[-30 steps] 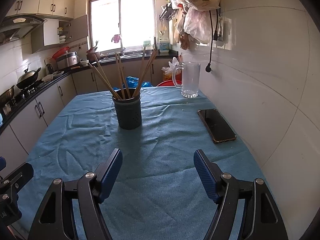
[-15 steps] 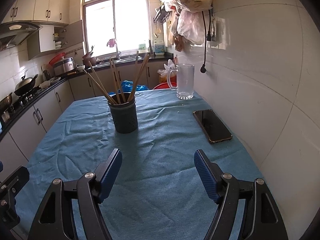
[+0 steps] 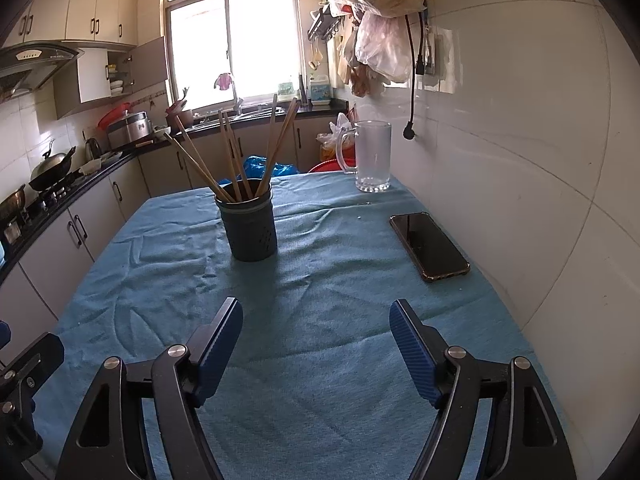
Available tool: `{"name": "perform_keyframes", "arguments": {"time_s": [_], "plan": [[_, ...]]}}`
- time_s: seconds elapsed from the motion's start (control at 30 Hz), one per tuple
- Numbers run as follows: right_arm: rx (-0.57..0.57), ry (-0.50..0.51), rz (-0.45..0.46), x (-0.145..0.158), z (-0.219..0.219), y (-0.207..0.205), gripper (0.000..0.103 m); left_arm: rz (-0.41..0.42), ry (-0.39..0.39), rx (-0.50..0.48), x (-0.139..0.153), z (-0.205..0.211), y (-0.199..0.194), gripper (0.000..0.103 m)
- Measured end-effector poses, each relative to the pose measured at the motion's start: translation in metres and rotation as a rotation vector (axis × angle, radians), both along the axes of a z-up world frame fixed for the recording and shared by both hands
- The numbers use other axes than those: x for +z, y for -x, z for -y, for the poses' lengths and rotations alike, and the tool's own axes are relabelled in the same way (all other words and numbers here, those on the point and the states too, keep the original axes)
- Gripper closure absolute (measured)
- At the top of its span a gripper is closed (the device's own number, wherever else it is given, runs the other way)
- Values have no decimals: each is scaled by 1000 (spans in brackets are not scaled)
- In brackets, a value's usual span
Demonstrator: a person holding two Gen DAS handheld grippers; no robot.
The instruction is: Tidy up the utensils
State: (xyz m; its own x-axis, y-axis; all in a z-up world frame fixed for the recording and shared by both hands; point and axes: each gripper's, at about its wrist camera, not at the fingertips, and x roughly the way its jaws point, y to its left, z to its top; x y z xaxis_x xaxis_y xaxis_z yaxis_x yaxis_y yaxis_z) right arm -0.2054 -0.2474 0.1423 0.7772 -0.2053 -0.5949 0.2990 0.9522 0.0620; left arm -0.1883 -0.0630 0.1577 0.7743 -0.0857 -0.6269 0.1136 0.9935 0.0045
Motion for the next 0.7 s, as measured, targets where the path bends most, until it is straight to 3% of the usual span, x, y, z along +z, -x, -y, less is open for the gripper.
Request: {"name": "perform_keyframes", "arguments": {"time_s": [0.7], "plan": [[14, -9, -63, -23, 3, -14, 22, -57, 2, -33, -17, 6, -15, 0]]}}
